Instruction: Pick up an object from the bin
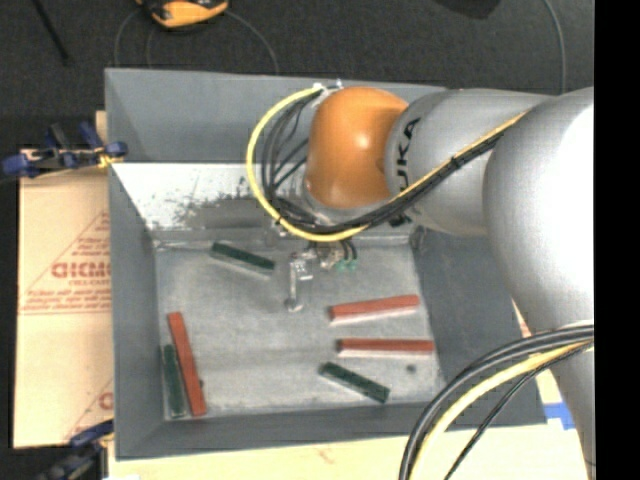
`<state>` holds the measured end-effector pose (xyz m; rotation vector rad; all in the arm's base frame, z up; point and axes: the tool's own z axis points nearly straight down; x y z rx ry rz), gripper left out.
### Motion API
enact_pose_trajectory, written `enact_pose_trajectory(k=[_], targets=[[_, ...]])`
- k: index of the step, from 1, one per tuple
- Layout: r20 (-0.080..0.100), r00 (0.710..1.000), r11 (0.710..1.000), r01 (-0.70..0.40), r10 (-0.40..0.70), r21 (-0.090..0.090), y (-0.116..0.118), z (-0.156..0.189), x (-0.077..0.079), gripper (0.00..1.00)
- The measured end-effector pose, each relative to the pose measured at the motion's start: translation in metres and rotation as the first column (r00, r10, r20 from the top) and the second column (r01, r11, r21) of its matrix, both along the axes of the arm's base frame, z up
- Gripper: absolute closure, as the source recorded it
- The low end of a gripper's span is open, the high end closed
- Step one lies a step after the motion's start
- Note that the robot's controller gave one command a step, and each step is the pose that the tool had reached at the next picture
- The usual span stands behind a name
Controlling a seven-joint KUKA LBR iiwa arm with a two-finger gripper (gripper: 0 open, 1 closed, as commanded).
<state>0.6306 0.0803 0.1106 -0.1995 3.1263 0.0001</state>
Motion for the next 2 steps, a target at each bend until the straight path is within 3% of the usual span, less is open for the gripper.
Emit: enact_pose_trajectory(k=[1,2], targets=[[-0.006,0.996,0.996,-0.087,0.087,-0.001,0.002,-0.041,0.005,0.0],[-0.008,0.997,0.997,0.077,-0.077,0.0,0.018,-0.04,0.002,0.0]])
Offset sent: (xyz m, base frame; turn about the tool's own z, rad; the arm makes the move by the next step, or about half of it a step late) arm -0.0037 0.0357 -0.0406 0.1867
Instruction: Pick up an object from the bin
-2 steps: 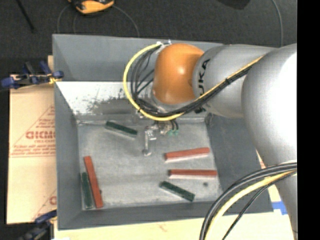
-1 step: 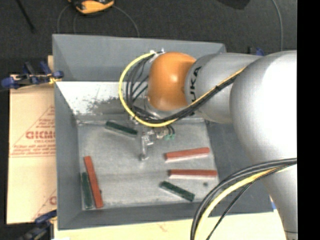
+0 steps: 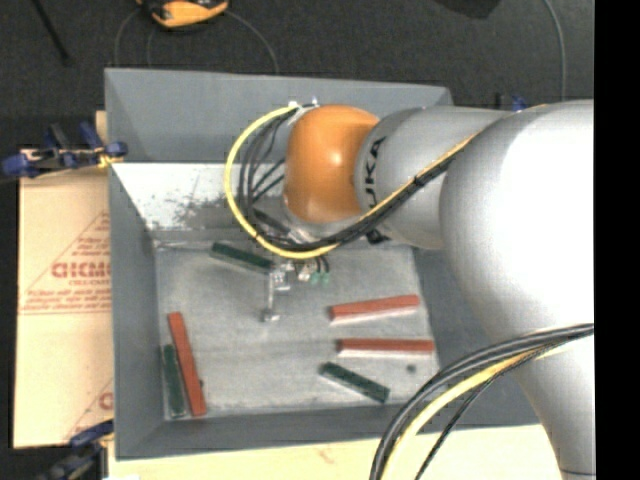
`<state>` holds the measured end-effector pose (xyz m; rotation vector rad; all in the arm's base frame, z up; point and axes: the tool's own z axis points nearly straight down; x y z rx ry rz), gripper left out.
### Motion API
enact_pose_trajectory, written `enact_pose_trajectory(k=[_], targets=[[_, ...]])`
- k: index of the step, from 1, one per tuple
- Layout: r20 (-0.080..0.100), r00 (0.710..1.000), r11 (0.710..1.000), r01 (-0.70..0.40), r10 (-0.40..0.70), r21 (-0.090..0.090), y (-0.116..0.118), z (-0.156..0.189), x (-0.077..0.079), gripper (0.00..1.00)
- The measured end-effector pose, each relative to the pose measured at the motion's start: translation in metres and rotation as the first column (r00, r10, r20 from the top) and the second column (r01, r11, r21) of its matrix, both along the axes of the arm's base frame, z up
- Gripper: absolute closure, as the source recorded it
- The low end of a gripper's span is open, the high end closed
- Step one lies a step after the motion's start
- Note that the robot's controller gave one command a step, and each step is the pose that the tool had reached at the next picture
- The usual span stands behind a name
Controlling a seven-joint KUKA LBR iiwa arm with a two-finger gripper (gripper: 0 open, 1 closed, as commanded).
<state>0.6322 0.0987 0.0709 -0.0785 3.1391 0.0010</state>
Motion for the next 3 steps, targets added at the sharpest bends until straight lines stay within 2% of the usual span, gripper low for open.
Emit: enact_pose_trajectory(k=[1,2,3], targets=[[0.004,0.993,0.993,-0.117,0.117,0.0,0.019,0.001,0.023,1.0],[0.004,0.993,0.993,-0.117,0.117,0.0,0.019,0.0,0.023,1.0],[0.013,0.999,0.999,-0.042,0.042,-0.001,-0.04,0.191,0.006,1.0]])
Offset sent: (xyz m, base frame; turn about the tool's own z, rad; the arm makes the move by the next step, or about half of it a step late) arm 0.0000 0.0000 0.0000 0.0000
